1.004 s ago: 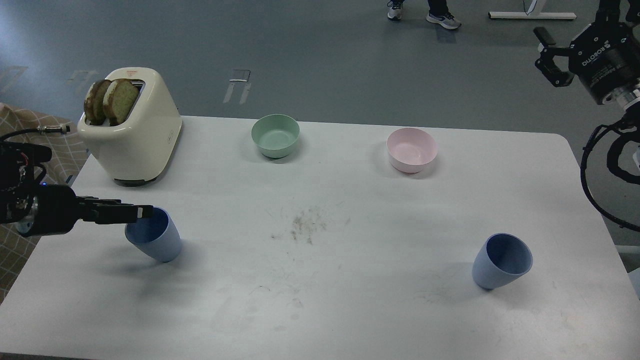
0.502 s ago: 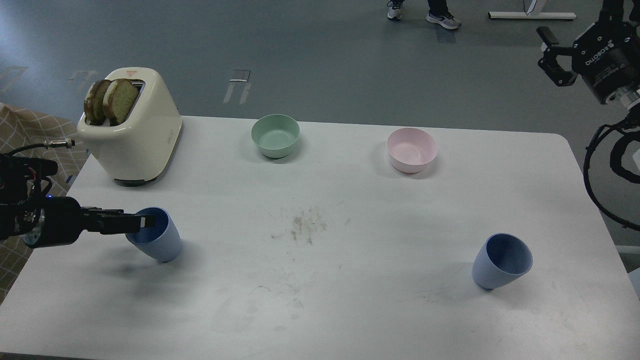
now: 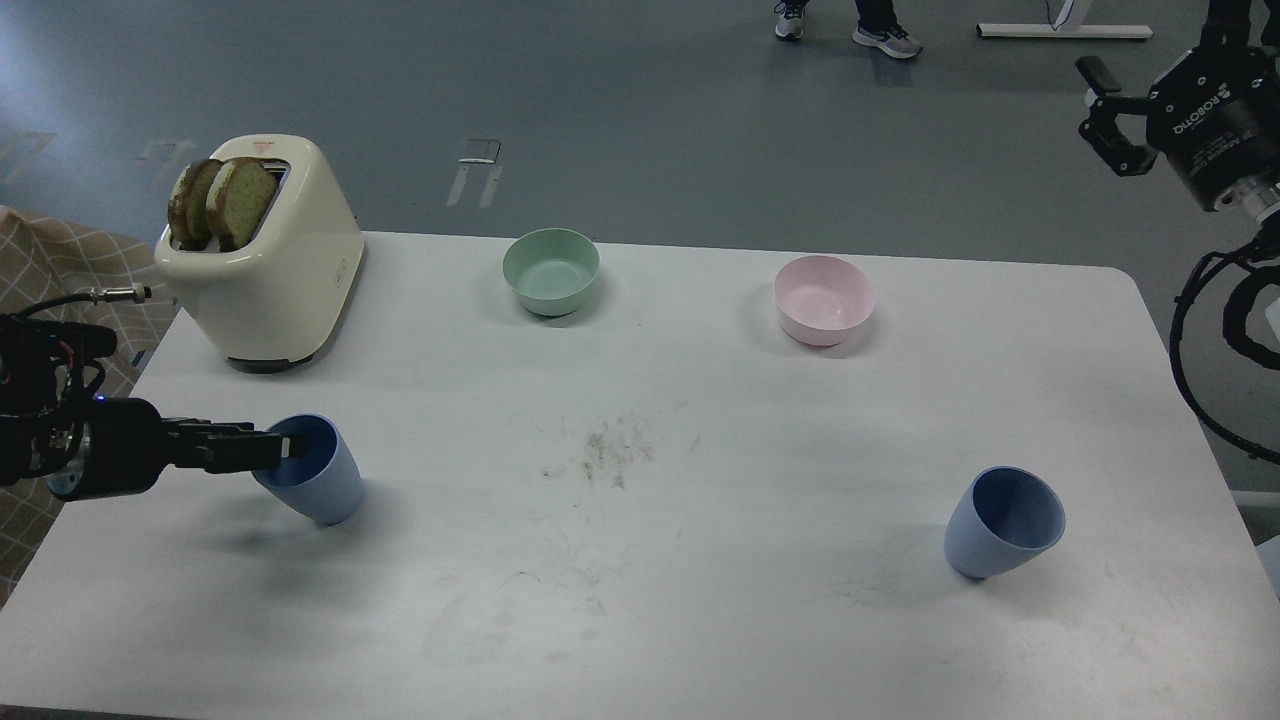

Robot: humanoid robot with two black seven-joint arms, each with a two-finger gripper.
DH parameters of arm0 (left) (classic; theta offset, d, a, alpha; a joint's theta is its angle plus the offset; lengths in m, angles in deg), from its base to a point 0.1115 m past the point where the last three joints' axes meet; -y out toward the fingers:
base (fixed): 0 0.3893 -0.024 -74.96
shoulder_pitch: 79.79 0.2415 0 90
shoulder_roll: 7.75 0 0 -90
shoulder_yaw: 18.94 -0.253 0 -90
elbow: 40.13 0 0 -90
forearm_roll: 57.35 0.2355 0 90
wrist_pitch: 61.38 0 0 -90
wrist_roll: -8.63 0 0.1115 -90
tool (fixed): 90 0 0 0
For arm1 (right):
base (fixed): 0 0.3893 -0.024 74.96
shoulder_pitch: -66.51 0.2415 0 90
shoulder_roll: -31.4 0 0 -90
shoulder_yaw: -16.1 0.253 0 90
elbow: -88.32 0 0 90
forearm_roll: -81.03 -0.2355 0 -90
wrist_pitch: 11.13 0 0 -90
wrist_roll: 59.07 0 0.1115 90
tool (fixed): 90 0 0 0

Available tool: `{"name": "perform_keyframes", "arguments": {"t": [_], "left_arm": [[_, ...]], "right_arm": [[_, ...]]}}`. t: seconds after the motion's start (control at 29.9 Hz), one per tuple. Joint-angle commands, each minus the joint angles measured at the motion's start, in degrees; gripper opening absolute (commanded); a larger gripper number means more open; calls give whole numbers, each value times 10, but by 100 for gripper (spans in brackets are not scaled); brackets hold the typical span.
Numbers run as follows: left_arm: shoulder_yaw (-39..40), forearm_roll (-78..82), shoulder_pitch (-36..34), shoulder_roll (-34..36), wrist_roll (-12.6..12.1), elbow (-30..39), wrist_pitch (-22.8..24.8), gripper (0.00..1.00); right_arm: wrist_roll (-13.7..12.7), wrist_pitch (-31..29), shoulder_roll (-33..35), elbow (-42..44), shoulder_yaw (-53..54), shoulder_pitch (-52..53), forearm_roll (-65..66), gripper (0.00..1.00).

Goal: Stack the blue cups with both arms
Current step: 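Close the left gripper on the rim of the blue cup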

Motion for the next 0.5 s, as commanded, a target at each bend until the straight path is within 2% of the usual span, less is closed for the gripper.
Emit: {"name": "perform_keyframes", "arguments": {"t": [0.0, 0.03, 0.1, 0.17, 0.23, 0.3, 0.47], "left_arm": [[0, 2, 0, -5, 0, 0, 0, 58], [0, 5, 0, -5, 0, 0, 0, 48], [0, 13, 1, -6, -1, 0, -1, 37], [0, 16, 1, -6, -1, 0, -1, 34], [0, 15, 0, -5, -1, 0, -1, 14], [0, 16, 0, -5, -1, 0, -1, 1], [1, 19, -1, -3, -1, 2, -1, 0]], "right_arm": [[0, 0, 0, 0, 0, 0, 0, 100], [0, 0, 0, 0, 0, 0, 0, 100], [0, 0, 0, 0, 0, 0, 0, 100], [0, 0, 0, 0, 0, 0, 0, 100], [0, 0, -1, 0, 0, 0, 0, 100], [0, 0, -1, 0, 0, -1, 0, 100], [0, 0, -1, 1, 0, -1, 0, 100]]}}
